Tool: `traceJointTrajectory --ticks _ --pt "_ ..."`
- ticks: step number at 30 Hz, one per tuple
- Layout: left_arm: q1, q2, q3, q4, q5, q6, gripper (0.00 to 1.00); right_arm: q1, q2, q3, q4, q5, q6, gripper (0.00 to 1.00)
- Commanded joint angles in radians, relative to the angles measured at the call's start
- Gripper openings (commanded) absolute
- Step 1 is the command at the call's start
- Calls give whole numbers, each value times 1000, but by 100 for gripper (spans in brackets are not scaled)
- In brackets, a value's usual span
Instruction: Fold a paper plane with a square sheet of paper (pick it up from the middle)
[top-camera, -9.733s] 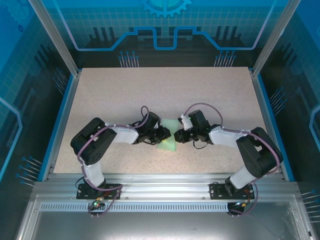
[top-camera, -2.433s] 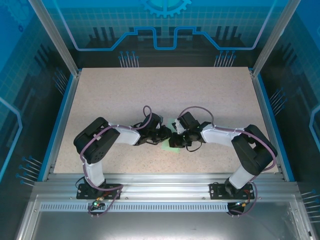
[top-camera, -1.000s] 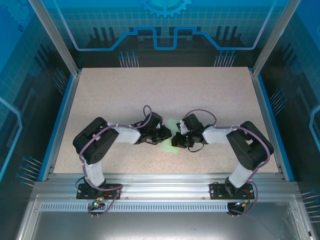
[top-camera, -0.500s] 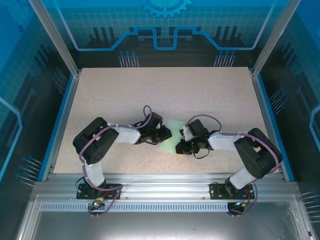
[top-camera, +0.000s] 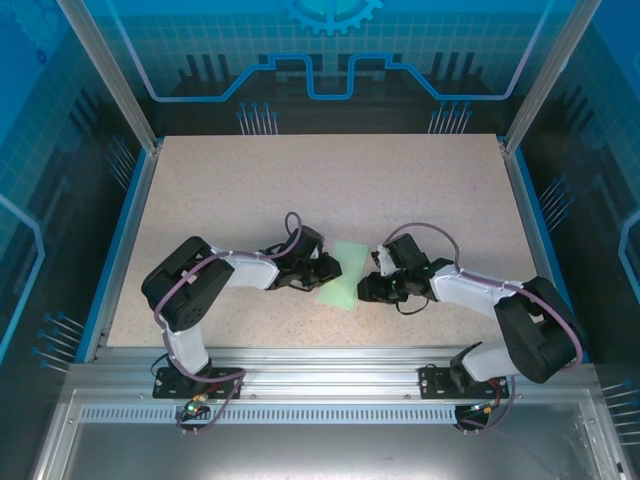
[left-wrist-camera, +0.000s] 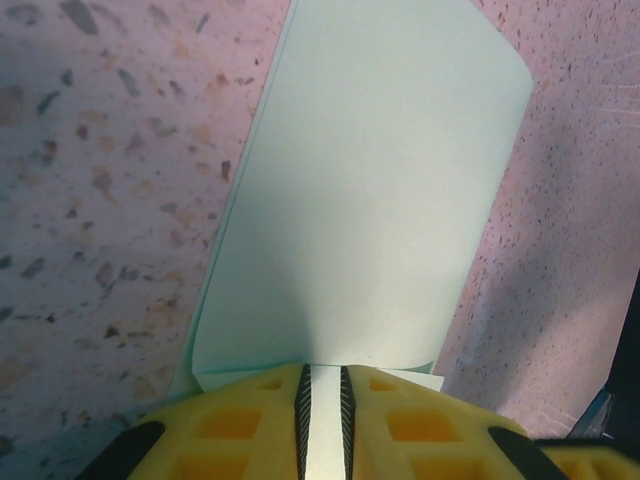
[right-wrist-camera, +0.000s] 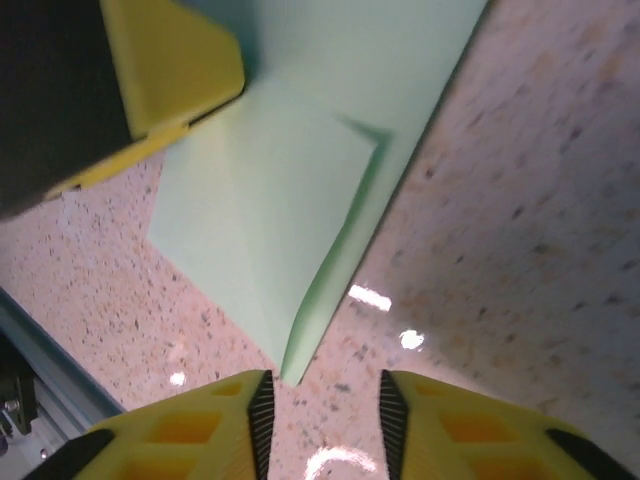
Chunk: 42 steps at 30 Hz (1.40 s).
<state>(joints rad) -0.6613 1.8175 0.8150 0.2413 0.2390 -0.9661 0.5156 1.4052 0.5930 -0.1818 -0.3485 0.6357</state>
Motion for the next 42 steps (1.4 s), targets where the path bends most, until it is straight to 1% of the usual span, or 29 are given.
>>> traceJointTrajectory --ticks 1,5,10,18,24,27,30,32,35,37,39,42 --pt "1 -29 -19 -79 -14 22 21 -37 42 32 62 -35 35 40" --pt "1 -39 -14 -70 -5 18 22 -35 107 57 137 -95 54 41" --pt "0 -47 -6 -65 -1 14 24 -33 170 85 167 -111 66 42" --pt "1 -56 0 -79 -6 20 24 -23 245 100 176 -104 77 41" --pt "0 -49 -2 -74 -4 17 23 0 253 94 231 -135 90 33" --pt "1 -52 0 -75 -3 16 24 7 250 93 239 -133 88 31" --pt "1 -61 1 -73 -5 12 24 9 251 90 243 -128 86 23" --pt "1 -88 -9 -73 -17 9 24 9 238 87 233 -111 84 16" --pt "3 -156 -37 -75 -50 16 28 9 199 100 178 -94 65 8" --pt "3 -210 -54 -95 -86 24 31 9 158 119 116 -67 43 4" --pt "4 -275 -72 -131 -138 37 34 10 104 159 6 -7 11 2" --pt "5 -395 -108 -216 -240 62 36 21 13 254 -242 160 -48 2"
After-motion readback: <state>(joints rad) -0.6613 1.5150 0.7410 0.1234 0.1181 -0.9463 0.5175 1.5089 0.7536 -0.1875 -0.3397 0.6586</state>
